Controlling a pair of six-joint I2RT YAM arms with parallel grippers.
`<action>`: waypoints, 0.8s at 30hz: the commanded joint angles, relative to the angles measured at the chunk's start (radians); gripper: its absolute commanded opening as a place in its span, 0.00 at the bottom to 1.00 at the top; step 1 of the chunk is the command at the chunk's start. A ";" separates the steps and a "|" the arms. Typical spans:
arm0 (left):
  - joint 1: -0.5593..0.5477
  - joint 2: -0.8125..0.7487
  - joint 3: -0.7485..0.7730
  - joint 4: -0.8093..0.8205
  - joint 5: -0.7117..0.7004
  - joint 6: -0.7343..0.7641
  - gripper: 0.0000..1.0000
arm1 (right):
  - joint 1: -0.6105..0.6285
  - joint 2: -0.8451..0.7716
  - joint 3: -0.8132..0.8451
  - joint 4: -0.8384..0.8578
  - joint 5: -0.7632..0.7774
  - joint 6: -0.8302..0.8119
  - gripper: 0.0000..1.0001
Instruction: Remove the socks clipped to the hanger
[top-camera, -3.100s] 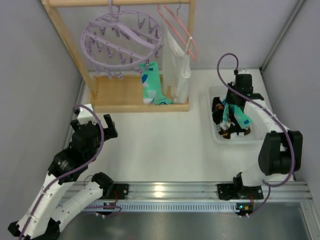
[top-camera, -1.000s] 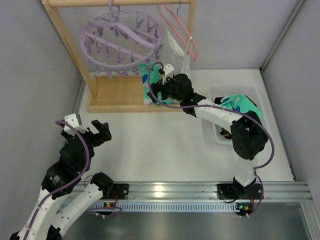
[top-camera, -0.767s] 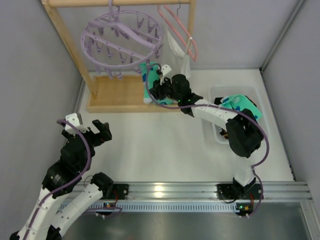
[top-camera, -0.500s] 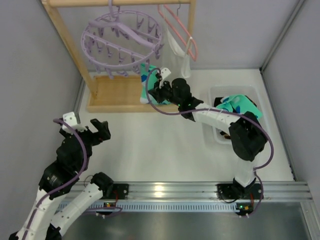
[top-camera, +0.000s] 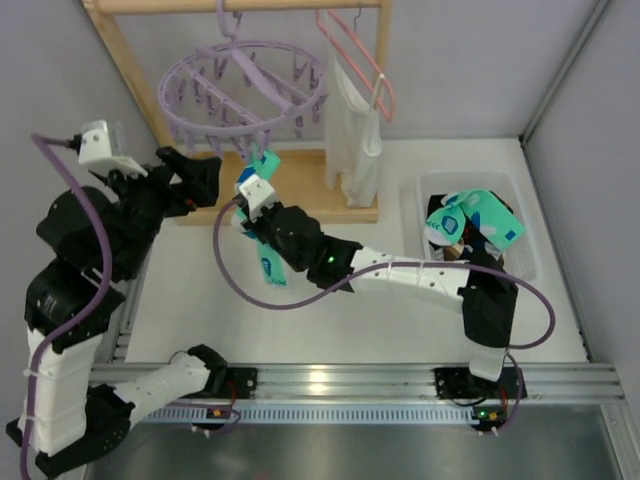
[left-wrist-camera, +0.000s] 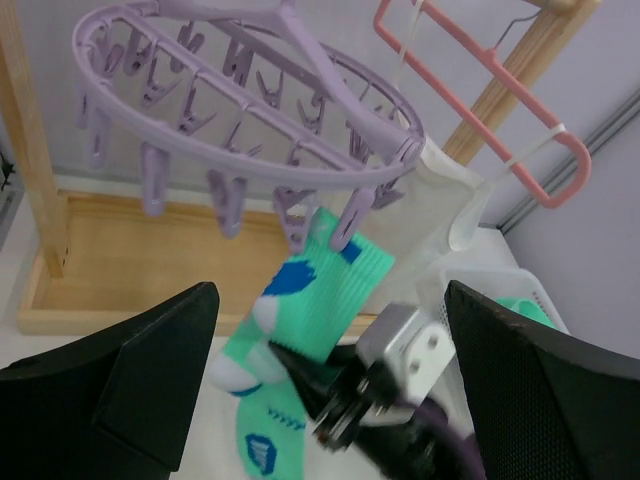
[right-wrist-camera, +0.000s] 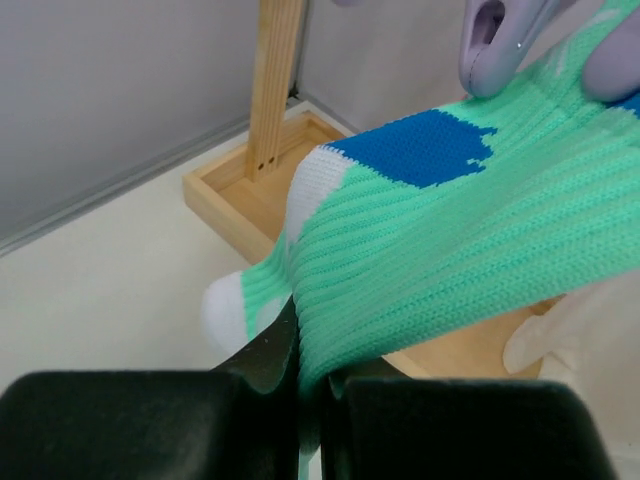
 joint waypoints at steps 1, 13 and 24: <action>0.002 0.166 0.178 -0.099 -0.031 0.064 0.98 | 0.084 0.095 0.123 -0.060 0.278 -0.113 0.00; 0.000 0.375 0.269 -0.191 -0.311 0.164 0.98 | 0.155 0.382 0.442 -0.107 0.494 -0.294 0.00; 0.002 0.450 0.200 -0.182 -0.456 0.140 0.97 | 0.156 0.412 0.479 -0.078 0.490 -0.276 0.00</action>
